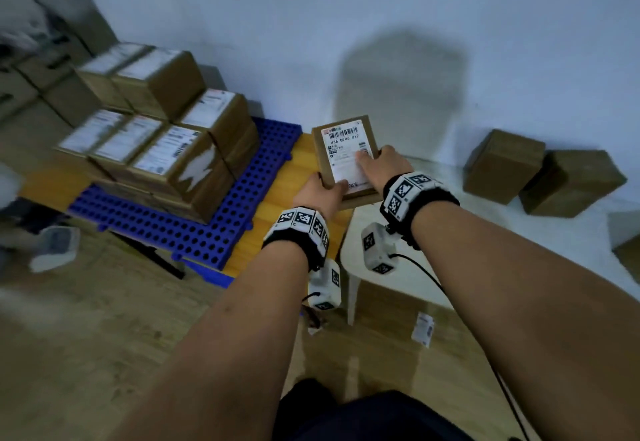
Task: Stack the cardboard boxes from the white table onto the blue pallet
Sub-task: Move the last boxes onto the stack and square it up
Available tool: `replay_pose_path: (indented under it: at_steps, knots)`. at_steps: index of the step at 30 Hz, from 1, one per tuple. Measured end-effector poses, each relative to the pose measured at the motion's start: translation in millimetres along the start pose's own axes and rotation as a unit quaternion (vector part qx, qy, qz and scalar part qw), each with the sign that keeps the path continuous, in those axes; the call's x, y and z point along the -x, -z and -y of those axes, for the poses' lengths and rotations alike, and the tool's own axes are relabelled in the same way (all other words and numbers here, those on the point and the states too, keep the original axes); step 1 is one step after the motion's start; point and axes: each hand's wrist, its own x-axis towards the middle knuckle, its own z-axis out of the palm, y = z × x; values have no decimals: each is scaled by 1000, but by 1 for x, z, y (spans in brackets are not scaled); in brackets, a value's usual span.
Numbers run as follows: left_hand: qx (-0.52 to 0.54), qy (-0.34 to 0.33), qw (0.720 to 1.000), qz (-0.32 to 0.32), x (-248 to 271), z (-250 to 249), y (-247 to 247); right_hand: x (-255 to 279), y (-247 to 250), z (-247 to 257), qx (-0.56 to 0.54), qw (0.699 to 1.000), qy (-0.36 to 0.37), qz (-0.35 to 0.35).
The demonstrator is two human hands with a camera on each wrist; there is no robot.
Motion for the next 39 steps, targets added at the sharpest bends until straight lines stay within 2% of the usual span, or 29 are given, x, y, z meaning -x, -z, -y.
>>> replay_pose_path:
  at_steps: [6, 11, 19, 27, 39]
  knots:
    - [8, -11, 998, -65, -17, 23, 79, -3, -32, 80, -28, 999, 44, 0]
    - [33, -12, 992, -125, -46, 48, 150, -9, -71, 151, -76, 994, 73, -27]
    - [-8, -59, 992, -113, -102, 94, 248, -11, -139, 237, -153, 986, 25, -57]
    - [-49, -81, 990, -106, -149, 108, 281, -26, -167, 271, -187, 981, -1, -60]
    - [-144, -88, 973, -157, -203, 86, 285, -81, -168, 293, -195, 979, 19, -53]
